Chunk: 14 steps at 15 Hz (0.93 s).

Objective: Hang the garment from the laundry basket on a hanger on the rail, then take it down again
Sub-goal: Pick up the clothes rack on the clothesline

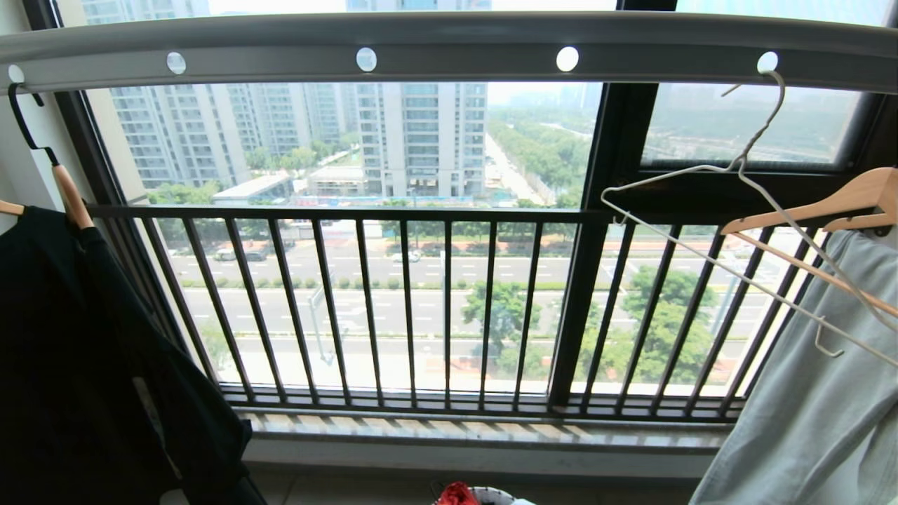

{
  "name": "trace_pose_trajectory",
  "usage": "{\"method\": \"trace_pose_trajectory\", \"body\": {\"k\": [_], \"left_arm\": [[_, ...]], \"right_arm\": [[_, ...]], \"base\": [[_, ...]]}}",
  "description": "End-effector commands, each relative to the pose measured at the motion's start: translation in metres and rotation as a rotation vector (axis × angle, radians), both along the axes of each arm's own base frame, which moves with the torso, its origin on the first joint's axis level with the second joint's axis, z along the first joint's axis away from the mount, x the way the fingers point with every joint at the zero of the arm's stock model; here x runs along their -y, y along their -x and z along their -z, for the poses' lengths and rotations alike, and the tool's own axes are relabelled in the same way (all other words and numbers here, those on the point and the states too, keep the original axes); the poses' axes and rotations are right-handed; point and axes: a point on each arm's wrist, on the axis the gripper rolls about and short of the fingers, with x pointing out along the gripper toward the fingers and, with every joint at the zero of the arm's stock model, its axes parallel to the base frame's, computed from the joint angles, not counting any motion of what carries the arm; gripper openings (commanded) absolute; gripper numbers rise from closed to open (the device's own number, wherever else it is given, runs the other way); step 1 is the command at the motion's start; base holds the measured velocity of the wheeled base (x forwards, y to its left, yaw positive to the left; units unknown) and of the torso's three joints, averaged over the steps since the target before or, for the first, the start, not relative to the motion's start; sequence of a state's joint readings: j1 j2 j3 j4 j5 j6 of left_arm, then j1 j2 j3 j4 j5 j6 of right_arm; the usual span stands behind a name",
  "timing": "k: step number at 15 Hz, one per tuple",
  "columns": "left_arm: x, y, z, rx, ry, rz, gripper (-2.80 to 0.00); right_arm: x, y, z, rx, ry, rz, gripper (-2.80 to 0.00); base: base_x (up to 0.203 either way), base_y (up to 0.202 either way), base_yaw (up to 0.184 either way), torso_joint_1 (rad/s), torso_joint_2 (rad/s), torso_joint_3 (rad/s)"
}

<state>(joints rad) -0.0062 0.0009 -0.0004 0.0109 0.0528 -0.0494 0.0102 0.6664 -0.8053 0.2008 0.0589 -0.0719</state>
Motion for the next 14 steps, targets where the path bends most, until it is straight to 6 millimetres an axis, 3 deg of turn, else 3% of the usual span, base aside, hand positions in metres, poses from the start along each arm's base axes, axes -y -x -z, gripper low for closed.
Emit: {"method": "trace_pose_trajectory", "body": {"k": [1,5,8,12,13,14], "left_arm": [[0.000,0.000,0.000,-0.001,0.001,-0.001,-2.80],[0.000,0.000,0.000,-0.001,0.001,-0.001,-2.80],[0.000,0.000,0.000,0.001,0.001,-0.001,-2.80],[0.000,0.000,0.000,-0.001,0.001,-0.001,-2.80],[0.000,0.000,0.000,-0.001,0.001,-0.001,-2.80],[0.000,0.000,0.000,-0.001,0.002,-0.001,-2.80]], "right_arm": [[-0.001,-0.040,-0.035,-0.115,0.008,-0.023,-2.80],[-0.002,-0.069,-0.074,-0.302,0.038,-0.063,-2.80],[-0.003,-0.097,-0.073,-0.534,0.107,-0.111,-2.80],[-0.004,-0.124,-0.071,-0.575,0.171,-0.141,-2.80],[-0.004,-0.128,-0.072,-0.555,0.172,-0.140,0.00],[-0.004,-0.134,-0.072,-0.547,0.174,-0.139,0.00]], "base": [[0.000,0.000,0.000,0.000,0.00,0.000],[0.000,0.000,0.000,0.000,0.00,0.000],[0.000,0.000,0.000,0.000,0.00,0.000],[0.000,0.000,0.000,0.000,0.00,0.000],[0.000,0.000,0.000,0.000,0.00,0.000],[0.000,0.000,0.000,0.000,0.00,0.000]]}}
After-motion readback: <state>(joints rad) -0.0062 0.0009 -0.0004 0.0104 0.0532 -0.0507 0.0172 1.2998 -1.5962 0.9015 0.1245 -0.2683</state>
